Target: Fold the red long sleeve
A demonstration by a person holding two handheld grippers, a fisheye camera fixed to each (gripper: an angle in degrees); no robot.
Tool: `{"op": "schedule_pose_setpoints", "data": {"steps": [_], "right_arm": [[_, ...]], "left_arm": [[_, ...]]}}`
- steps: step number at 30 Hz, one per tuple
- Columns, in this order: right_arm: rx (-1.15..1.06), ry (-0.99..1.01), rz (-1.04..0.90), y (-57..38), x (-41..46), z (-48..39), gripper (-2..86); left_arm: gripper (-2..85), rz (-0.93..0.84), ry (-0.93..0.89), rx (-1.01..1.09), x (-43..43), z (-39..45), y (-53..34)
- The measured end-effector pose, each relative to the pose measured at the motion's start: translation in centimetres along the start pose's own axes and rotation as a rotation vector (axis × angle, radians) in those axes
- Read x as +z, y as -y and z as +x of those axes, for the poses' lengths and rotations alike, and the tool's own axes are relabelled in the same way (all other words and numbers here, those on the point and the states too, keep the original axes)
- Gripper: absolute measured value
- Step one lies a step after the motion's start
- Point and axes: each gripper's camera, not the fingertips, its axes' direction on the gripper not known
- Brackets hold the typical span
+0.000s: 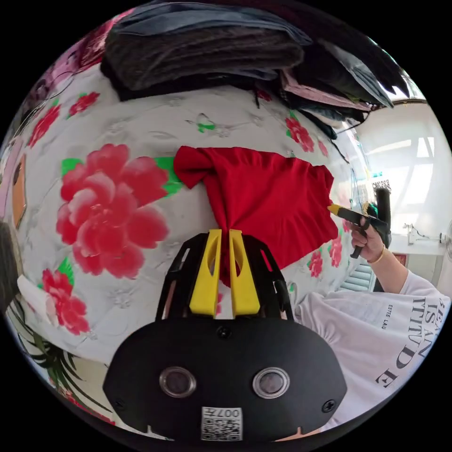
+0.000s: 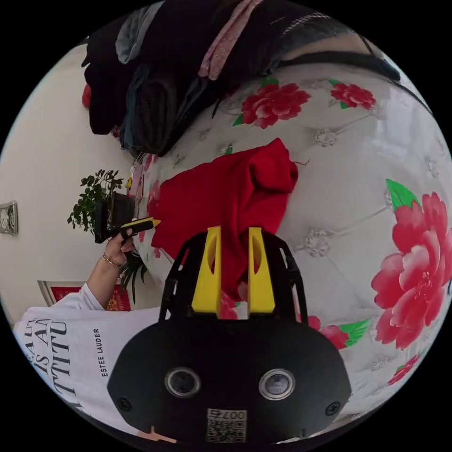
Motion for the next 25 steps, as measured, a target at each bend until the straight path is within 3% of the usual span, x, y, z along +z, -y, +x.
{"op": "schedule_pose_setpoints", "data": {"steps": [5,9,12,17,23,25], "right_arm": [[-0.243,0.020,-0.097,3.8,6.1,-8.9,10.1],[-0.322,-0.035,-0.097,2.2,7.9,-11.6,10.3],[-0.291,-0.083,-0.051,-1.1,6.6,-9.8,10.4],[-0.138,-0.233,0.118,-8.4,0.1,-2.8,11.1],[0.098,-0.590,0.369,-18.8,-14.1,7.2,13.5],[0.206,-0.813,0.474,-22.9,-20.1,10.3,14.9]], "left_arm": [[0.2,0.187,0.270,-0.406,-10.6,-12.5,-7.7],[-0.7,0.351,0.220,-0.425,-13.5,-12.0,-13.3],[-0.9,0.389,0.157,-0.351,-11.8,-7.2,-16.1],[-0.9,0.296,0.037,-0.147,-5.6,5.7,-17.9],[-0.9,0.094,-0.043,0.086,2.0,19.8,-18.3],[-0.9,0.018,-0.082,0.128,5.0,23.1,-18.9]]}}
